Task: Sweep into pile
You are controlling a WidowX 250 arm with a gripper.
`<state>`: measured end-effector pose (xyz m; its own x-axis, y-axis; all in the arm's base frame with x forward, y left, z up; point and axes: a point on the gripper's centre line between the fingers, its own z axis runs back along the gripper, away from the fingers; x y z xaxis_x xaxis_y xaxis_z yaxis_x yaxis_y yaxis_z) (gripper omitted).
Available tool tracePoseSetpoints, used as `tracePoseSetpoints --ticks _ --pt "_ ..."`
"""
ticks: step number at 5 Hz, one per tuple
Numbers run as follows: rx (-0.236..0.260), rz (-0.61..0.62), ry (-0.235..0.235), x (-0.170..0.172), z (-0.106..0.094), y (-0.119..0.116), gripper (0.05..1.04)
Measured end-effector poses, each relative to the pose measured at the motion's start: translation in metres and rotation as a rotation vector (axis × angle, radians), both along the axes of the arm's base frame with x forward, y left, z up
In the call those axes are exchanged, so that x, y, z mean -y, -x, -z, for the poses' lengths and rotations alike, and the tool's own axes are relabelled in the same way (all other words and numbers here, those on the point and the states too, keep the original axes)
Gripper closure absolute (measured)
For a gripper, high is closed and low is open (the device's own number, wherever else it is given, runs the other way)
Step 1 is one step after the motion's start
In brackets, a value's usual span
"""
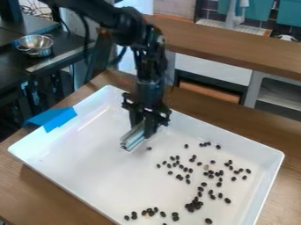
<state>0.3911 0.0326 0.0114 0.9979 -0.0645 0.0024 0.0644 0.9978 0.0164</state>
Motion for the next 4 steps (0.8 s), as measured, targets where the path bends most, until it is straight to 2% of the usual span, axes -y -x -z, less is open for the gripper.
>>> tracePoseSetpoints --ticks 1,2,3,4 --pt "0.037 0.010 -0.045 0.001 0.004 -0.005 0.703" --pt "0.031 0.034 -0.081 0.009 0.018 -0.003 0.703" --pt "0.043 0.055 -0.099 0.016 0.021 0.000 0.703" --pt "0.051 0.071 -0.097 0.026 0.022 0.002 0.703"
